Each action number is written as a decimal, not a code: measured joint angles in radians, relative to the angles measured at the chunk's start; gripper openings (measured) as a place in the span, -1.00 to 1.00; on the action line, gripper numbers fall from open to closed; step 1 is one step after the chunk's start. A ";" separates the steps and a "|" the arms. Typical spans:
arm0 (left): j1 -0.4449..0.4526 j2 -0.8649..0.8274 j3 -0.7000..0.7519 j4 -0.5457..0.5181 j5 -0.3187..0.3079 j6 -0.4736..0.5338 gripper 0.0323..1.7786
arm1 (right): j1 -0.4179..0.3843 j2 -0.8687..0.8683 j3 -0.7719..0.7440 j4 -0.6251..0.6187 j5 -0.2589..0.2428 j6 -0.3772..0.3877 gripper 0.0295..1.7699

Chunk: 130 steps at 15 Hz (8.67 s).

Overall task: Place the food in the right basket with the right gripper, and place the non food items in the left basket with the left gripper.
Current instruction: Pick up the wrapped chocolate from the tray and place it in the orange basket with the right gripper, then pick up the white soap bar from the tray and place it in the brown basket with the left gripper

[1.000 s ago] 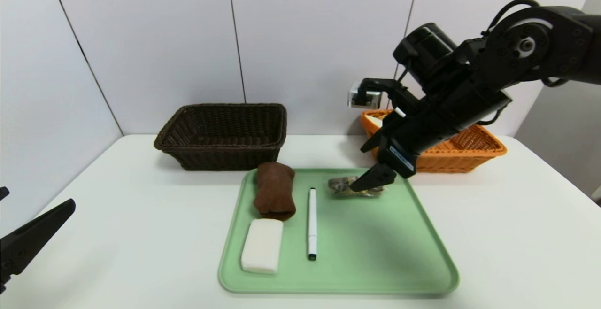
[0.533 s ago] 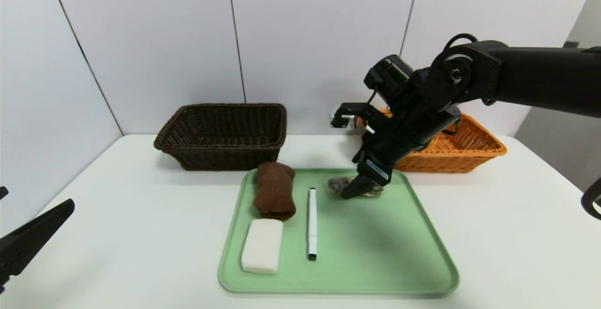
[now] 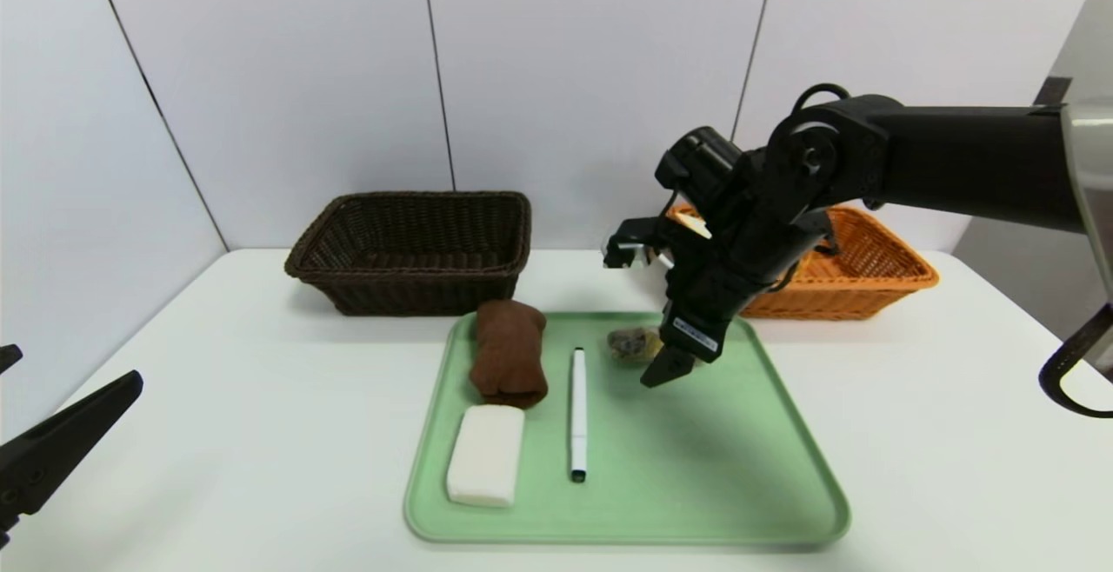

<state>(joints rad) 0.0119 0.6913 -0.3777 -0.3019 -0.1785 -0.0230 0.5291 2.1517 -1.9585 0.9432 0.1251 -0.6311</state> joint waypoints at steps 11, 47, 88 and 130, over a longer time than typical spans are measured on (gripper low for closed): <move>0.000 0.008 0.017 -0.002 0.002 -0.004 0.90 | 0.009 0.082 0.000 -0.030 0.000 -0.005 0.92; 0.000 0.011 0.017 -0.003 -0.037 -0.006 0.90 | -0.011 0.130 0.000 -0.161 -0.015 -0.006 0.45; 0.000 0.033 0.022 -0.007 -0.037 -0.002 0.90 | -0.526 -0.042 0.012 -0.530 -0.097 0.317 -0.84; -0.015 0.034 -0.020 -0.004 -0.040 -0.014 0.90 | -0.559 -1.008 0.997 -0.677 -0.112 0.509 0.88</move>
<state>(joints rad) -0.0032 0.7249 -0.3979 -0.3060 -0.2183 -0.0370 -0.0302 1.1440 -0.9611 0.2664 0.0128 -0.1226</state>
